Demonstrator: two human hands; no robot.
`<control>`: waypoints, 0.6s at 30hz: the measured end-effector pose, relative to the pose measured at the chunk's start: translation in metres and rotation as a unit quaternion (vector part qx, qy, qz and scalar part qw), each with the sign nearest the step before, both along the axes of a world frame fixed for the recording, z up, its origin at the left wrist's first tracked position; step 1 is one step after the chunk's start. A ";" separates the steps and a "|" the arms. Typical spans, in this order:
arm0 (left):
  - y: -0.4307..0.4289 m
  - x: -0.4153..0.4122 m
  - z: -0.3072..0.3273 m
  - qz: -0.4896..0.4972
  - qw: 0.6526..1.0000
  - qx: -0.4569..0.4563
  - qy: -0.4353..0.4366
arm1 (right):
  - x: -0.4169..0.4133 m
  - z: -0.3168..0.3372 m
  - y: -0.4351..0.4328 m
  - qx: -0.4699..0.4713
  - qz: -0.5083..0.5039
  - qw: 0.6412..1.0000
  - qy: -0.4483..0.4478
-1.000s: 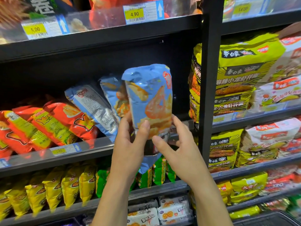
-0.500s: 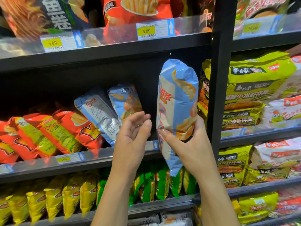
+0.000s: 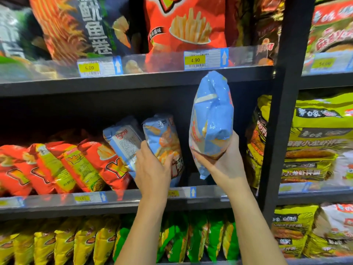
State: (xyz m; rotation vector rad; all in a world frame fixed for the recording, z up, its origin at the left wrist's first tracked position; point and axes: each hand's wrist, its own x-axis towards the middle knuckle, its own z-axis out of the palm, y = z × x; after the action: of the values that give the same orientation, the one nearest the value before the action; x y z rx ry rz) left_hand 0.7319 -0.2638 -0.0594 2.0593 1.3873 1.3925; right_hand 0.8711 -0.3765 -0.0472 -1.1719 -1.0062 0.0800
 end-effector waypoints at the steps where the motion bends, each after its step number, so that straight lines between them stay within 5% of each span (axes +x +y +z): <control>1: 0.003 0.000 -0.001 0.003 1.000 -0.003 -0.002 | 0.003 0.003 0.007 -0.001 0.032 0.998 0.047; 3: 0.007 0.000 -0.003 0.002 1.000 -0.011 -0.014 | 0.005 0.006 0.020 0.014 0.086 0.994 0.069; 8: 0.013 -0.001 -0.005 0.001 0.999 -0.015 -0.039 | 0.027 -0.014 0.037 -0.013 0.023 0.998 -0.062; 18: 0.009 -0.002 -0.010 0.000 0.998 -0.010 -0.062 | 0.032 -0.034 0.036 -0.124 -0.055 0.989 -0.065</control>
State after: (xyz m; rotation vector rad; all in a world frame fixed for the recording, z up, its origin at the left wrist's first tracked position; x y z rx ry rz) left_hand 0.7301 -0.2548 -0.0696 1.9260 1.3446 1.4737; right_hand 0.9027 -0.3408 -0.0815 -1.4736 -1.0650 0.0423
